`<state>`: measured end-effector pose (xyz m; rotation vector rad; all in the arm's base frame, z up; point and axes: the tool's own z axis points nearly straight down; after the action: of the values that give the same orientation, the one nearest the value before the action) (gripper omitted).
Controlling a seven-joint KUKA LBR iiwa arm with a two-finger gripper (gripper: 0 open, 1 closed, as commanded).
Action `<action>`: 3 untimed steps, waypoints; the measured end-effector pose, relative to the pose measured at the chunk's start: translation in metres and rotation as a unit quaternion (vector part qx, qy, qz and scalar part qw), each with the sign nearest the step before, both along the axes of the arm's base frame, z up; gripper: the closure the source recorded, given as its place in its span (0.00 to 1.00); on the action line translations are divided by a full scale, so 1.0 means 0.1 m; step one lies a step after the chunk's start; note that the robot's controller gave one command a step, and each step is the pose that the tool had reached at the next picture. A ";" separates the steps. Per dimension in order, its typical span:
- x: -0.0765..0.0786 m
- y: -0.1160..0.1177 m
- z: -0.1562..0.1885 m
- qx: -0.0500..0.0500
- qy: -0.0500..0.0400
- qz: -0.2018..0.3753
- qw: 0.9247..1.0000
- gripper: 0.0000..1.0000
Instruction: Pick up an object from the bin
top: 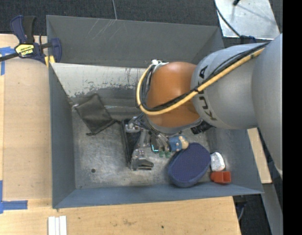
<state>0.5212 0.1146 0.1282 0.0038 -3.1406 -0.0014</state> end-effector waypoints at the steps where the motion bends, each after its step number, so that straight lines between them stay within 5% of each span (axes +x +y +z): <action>1: 0.68 0.14 -0.56 0.001 0.001 0.394 0.919 0.00; 2: 0.79 1.01 -0.26 0.001 -0.005 0.430 0.903 0.00; 3: 1.07 0.58 -0.22 0.000 -0.004 0.505 0.863 0.00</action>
Offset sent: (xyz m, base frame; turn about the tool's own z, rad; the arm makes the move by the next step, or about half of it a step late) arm 0.0674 0.0129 -0.0582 -0.8132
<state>0.6282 0.1721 0.1058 1.5936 -2.7155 -0.0009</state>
